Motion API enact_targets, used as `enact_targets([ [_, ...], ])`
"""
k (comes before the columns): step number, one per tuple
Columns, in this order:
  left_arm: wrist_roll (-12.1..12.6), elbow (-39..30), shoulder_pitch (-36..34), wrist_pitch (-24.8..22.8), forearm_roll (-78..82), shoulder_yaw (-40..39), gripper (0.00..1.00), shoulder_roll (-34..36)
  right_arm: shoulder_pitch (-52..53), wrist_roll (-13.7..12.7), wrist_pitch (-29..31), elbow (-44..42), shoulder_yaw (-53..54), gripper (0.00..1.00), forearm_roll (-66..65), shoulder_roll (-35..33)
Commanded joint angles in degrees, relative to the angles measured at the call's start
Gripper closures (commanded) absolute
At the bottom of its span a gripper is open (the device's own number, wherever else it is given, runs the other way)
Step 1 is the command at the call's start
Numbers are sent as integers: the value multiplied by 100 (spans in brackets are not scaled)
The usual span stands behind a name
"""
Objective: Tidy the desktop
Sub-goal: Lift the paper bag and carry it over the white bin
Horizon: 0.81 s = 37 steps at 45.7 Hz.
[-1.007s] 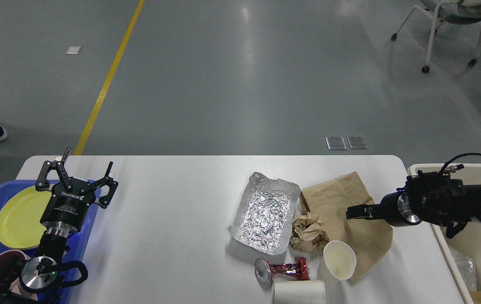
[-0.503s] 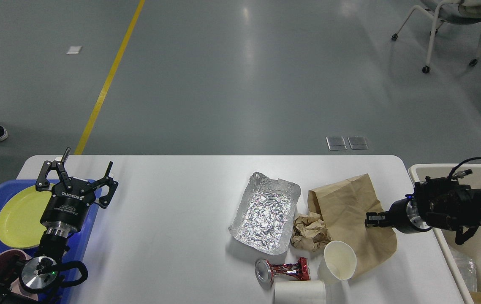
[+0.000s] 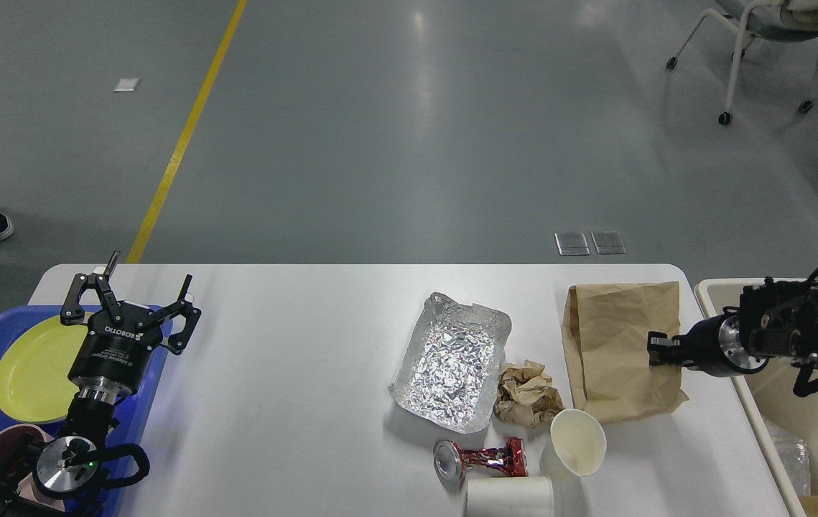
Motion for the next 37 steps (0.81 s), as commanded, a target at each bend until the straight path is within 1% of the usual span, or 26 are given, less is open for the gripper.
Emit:
enact_targets([
  [1, 0, 0, 0, 0, 0, 0, 4, 0, 1020, -488, 565, 676, -60, 100, -1, -398],
  [3, 0, 0, 0, 0, 0, 0, 4, 0, 1424, -646, 785, 965, -235, 100, -1, -469],
  [8, 0, 0, 0, 0, 0, 0, 4, 0, 2427, -901, 848, 1695, -692, 100, 17, -609],
  [9, 0, 0, 0, 0, 0, 0, 4, 0, 2576, -989, 874, 1783, -745, 100, 17, -653],
  [14, 0, 0, 0, 0, 0, -8, 4, 0, 3305, -1622, 909, 2372, -982, 100, 17, -882],
  [17, 0, 0, 0, 0, 0, 0, 4, 0, 3789, -1929, 944, 2636, -1132, 100, 34, -935],
  [20, 0, 0, 0, 0, 0, -9, 4, 0, 4228, -2202, 944, 3013, -1290, 100, 69, -952],
  [24, 0, 0, 0, 0, 0, 0, 4, 0, 4948, -2457, 953, 3549, -1466, 100, 174, -1198],
  [29, 0, 0, 0, 0, 0, 0, 4, 0, 5188, -2668, 927, 3771, -1668, 100, 219, -1383],
  [33, 0, 0, 0, 0, 0, -8, 4, 0, 5188, -2677, 857, 3762, -1897, 100, 227, -1471],
  [37, 0, 0, 0, 0, 0, 0, 4, 0, 5179, -2677, 830, 3692, -1976, 100, 236, -1699],
])
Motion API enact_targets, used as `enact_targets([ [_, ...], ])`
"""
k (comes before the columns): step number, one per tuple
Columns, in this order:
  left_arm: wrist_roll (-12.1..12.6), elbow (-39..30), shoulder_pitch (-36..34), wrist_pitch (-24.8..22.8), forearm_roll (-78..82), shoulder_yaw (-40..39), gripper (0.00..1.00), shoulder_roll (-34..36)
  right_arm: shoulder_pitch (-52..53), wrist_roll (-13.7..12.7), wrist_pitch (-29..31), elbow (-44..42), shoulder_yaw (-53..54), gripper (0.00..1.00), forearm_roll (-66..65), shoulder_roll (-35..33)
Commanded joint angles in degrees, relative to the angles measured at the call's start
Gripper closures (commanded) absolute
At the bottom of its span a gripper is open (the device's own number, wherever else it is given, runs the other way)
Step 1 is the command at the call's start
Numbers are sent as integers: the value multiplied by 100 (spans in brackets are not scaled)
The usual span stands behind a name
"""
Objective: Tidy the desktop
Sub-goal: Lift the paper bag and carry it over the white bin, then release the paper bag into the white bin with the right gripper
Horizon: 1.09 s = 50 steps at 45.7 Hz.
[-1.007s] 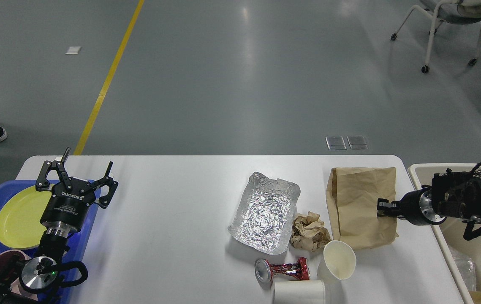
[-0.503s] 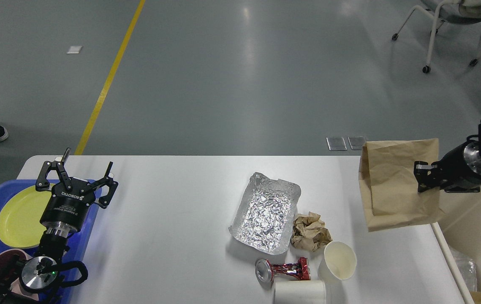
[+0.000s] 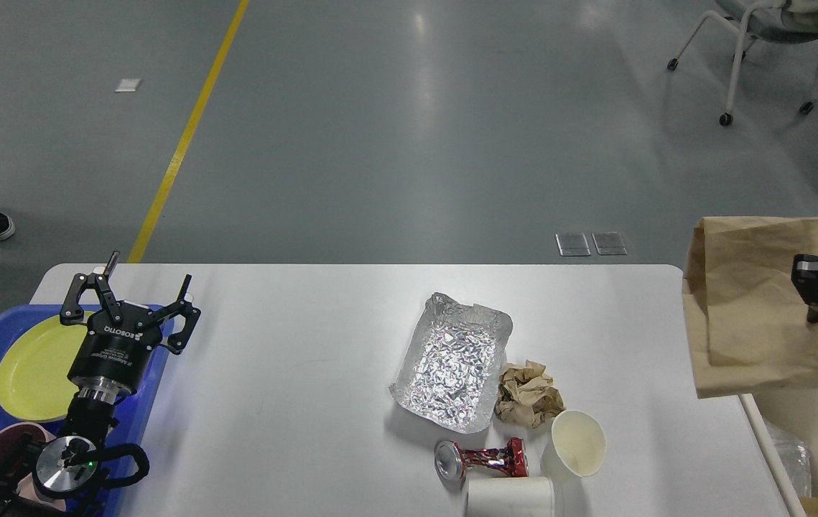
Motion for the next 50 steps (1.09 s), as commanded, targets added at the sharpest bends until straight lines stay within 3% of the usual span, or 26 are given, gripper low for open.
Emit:
enact_targets([
  [1, 0, 0, 0, 0, 0, 6, 4, 0, 6, -10, -45, -107, -170, 100, 12, -332],
  [6, 0, 0, 0, 0, 0, 6, 4, 0, -126, -10, -54, -703, -381, 100, 3, -868],
  [13, 0, 0, 9, 0, 0, 6, 4, 0, -1310, -2, -221, -1942, -57, 100, -41, -1686],
  [18, 0, 0, 9, 0, 0, 6, 4, 0, -2979, 33, -923, -2839, 1111, 100, -41, -1994],
  [25, 0, 0, 0, 0, 0, 6, 4, 0, -5054, 33, -1355, -3850, 2825, 100, -41, -1924],
  [33, 0, 0, 0, 0, 0, 6, 4, 0, -7225, 51, -1978, -5115, 4399, 100, -32, -1187],
  [39, 0, 0, 0, 0, 0, 6, 4, 0, -8764, 60, -2673, -6424, 5164, 100, 21, -247],
  [45, 0, 0, 0, 0, 0, 6, 4, 0, -9679, 95, -2998, -7752, 5560, 100, 21, 720],
  [50, 0, 0, 0, 0, 0, 6, 4, 0, -9996, 121, -3218, -8254, 5639, 100, 21, 1195],
])
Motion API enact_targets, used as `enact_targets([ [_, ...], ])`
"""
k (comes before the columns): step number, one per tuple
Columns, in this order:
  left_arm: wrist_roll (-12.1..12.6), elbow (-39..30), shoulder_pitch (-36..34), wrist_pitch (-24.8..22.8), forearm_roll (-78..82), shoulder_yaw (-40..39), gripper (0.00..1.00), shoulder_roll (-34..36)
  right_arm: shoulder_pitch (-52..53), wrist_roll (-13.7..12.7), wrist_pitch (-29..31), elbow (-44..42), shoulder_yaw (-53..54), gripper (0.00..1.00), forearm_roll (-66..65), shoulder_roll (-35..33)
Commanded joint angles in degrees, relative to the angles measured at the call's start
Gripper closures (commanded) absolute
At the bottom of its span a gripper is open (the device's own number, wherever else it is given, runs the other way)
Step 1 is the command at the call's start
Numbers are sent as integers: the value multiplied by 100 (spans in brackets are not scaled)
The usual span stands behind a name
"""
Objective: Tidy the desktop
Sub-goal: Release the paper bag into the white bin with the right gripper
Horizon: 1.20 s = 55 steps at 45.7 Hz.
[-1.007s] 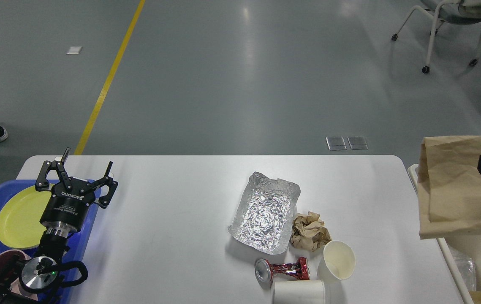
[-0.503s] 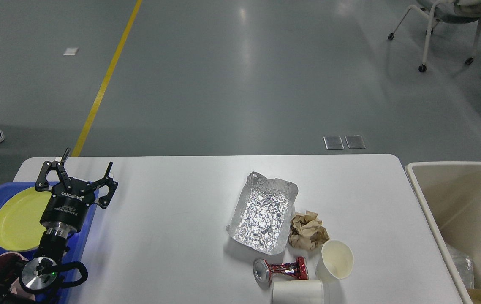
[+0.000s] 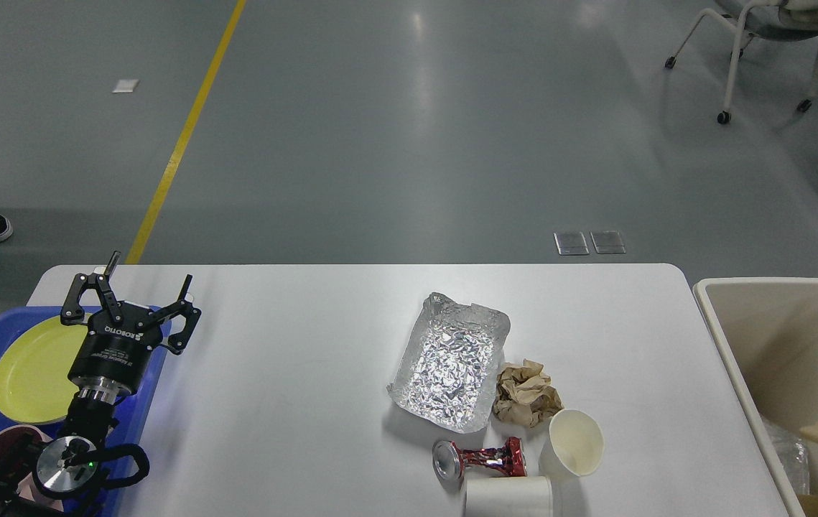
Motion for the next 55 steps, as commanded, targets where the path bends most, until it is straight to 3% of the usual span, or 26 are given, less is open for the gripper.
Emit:
enact_targets([
  [1, 0, 1, 0, 0, 0, 0, 4, 0, -415, 17, -295, -565, 104, 100, 9, 563],
  [26, 0, 1, 0, 0, 0, 0, 4, 0, -688, -10, -576, -512, 51, 98, 0, 933],
  [28, 0, 1, 0, 0, 0, 0, 4, 0, -697, -10, -611, -512, 42, 68, 0, 915],
  [31, 0, 1, 0, 0, 0, 0, 4, 0, -671, -1, -717, -512, 42, 13, 0, 863],
  [32, 0, 1, 0, 0, 0, 0, 4, 0, -636, -9, -752, -504, 42, 0, 0, 854],
  [55, 0, 1, 0, 0, 0, 0, 4, 0, -469, -10, -823, -486, 51, 0, 0, 854],
])
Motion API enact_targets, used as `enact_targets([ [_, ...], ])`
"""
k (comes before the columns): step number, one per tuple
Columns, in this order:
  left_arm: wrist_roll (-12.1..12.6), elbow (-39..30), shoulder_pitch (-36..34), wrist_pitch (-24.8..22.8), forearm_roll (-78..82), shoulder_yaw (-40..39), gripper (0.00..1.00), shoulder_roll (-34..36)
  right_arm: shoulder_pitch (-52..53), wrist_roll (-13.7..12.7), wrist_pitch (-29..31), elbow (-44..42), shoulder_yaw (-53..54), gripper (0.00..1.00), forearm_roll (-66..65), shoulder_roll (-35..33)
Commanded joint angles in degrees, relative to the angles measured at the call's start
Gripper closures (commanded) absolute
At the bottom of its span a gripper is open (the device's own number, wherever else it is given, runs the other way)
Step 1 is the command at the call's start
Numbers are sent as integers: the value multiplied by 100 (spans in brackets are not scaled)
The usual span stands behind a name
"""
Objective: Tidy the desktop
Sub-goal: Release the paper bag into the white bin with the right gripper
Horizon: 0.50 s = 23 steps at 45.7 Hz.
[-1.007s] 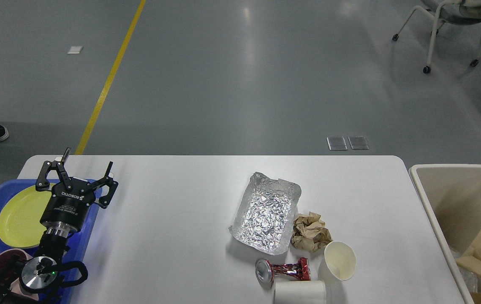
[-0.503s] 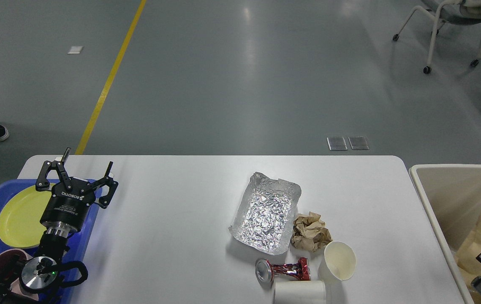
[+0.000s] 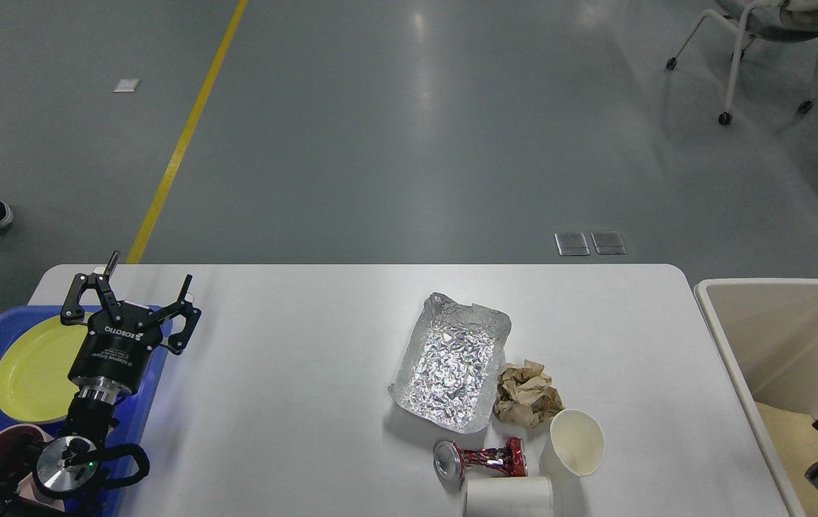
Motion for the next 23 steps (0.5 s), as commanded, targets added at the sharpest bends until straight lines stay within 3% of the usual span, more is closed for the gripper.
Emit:
enact_targets([
  [1, 0, 0, 0, 0, 0, 0, 4, 0, 144, 4, -5, 0, -22, 0, 0, 15],
  [9, 0, 0, 0, 0, 0, 0, 4, 0, 759, -5, 4, 535, -22, 0, 0, -38],
  [14, 0, 0, 0, 0, 0, 0, 4, 0, 1199, -49, 92, 1071, 74, 0, 17, -468],
  [23, 0, 0, 0, 0, 0, 0, 4, 0, 2490, -110, 188, 3275, -40, 0, 307, -1724],
])
